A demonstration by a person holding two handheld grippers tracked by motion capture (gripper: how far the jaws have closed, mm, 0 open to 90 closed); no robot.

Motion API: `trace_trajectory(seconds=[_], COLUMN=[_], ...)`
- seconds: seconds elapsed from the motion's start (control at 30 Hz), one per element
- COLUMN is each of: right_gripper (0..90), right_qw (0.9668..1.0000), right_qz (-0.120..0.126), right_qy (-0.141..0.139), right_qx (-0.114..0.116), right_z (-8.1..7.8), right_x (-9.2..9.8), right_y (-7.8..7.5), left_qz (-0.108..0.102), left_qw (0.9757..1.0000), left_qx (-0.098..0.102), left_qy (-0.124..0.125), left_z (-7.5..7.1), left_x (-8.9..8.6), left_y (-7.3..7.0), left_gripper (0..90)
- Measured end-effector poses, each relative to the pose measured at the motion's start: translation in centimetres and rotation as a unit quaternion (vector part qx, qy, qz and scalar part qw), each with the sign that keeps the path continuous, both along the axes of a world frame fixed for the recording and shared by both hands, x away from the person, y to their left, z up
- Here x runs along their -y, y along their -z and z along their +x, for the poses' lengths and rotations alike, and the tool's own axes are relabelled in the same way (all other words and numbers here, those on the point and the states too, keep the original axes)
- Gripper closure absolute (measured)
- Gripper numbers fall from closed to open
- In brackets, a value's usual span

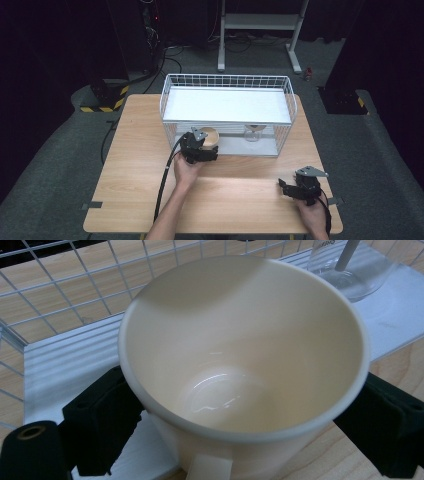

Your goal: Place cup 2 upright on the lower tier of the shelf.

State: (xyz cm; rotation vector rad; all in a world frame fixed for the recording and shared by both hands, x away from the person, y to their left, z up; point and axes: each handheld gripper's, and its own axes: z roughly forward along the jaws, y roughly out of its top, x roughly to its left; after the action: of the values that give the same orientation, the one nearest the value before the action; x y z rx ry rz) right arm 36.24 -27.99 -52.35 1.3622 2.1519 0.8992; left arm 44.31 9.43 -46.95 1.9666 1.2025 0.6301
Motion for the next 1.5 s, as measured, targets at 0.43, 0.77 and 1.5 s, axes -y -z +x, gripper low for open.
trace_trajectory(seconds=[0.43,0.77,1.5], right_gripper=[23.6,23.7,23.6], right_qw=[1.0,1.0,1.0], right_qz=[0.0,0.001,0.0], right_qy=[0.0,0.001,0.0], right_qx=[0.0,-0.001,0.0], right_z=[0.0,0.0,0.0], right_x=[0.0,0.0,0.0], right_y=[0.0,0.0,0.0], left_qz=[-0.014,-0.019,-0.058], left_qw=[0.9998,0.9996,0.9982], left_qx=[0.01,0.02,0.015], left_qy=[-0.002,-0.004,-0.007], left_z=[0.6,1.1,1.5], left_x=[-0.1,-0.1,-0.7], left_y=[0.5,1.0,1.0], left_gripper=[10.2,10.1,2.9])
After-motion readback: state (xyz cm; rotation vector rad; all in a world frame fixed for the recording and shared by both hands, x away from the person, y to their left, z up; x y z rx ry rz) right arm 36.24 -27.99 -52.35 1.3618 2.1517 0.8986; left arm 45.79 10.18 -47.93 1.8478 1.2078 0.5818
